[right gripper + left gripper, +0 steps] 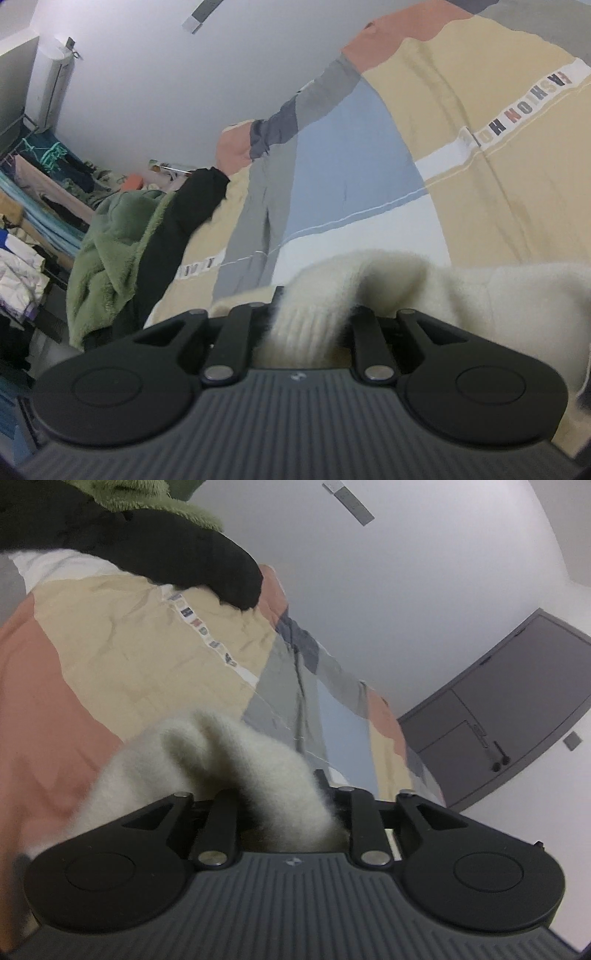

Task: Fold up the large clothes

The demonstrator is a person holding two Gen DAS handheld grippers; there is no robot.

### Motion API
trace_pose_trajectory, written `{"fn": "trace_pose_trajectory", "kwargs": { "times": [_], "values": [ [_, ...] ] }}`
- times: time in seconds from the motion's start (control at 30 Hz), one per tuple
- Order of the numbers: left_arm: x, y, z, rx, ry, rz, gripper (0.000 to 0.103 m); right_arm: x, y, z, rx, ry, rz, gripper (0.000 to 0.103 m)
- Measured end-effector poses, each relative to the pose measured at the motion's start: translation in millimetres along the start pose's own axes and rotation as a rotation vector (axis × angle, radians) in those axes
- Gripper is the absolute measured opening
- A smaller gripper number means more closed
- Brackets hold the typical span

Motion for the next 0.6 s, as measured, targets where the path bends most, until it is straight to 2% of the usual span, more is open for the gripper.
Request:
{"fn": "trace_pose_trajectory", "kwargs": {
  "times": [0.03,0.07,0.1,0.17,0.23,0.3,0.37,0.47,0.53,0.6],
  "values": [
    [-3,-1,3,0.005,-0.012,-0.004,0.043,-3,0,-2,0.0,0.013,-0.001,0.03],
    [-9,-3,8,0.016,-0.02,0.002,0.057,-7,-1,-5,-0.005,0.028,0.002,0.037],
    [-16,-5,14,0.035,-0.021,0.019,0.066,-11,-1,-8,-0.011,0.037,0.009,0.042],
    [-31,-8,27,0.083,-0.01,0.046,0.069,-23,-4,-14,-0.023,0.045,0.03,0.064],
    [-48,-11,38,0.119,0.014,0.072,0.07,-38,-6,-22,-0.036,0.063,0.064,0.076],
    [-64,-15,45,0.161,0.071,0.093,0.07,-54,-10,-29,-0.055,0.079,0.079,0.077],
    [-76,-21,47,0.214,0.164,0.103,0.07,-69,-17,-37,-0.072,0.097,0.083,0.077],
    [-79,-33,45,0.295,0.28,0.075,0.07,-84,-30,-45,-0.116,0.102,0.086,0.077],
    [-75,-40,39,0.328,0.345,0.046,0.07,-84,-38,-45,-0.155,0.051,0.062,0.076],
    [-67,-43,32,0.346,0.409,0.026,0.069,-78,-43,-42,-0.208,-0.054,0.042,0.076]
  ]
}}
Point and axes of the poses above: each gripper's, at about its wrist camera, not at the fingertips, and x roughly the way its jaws point, z to its right, y to its top, the point moved 9 cm from there along x, roughly the way its jaws point, and after that the axes turned 10 degrees about -z, right-handed, at the moved point
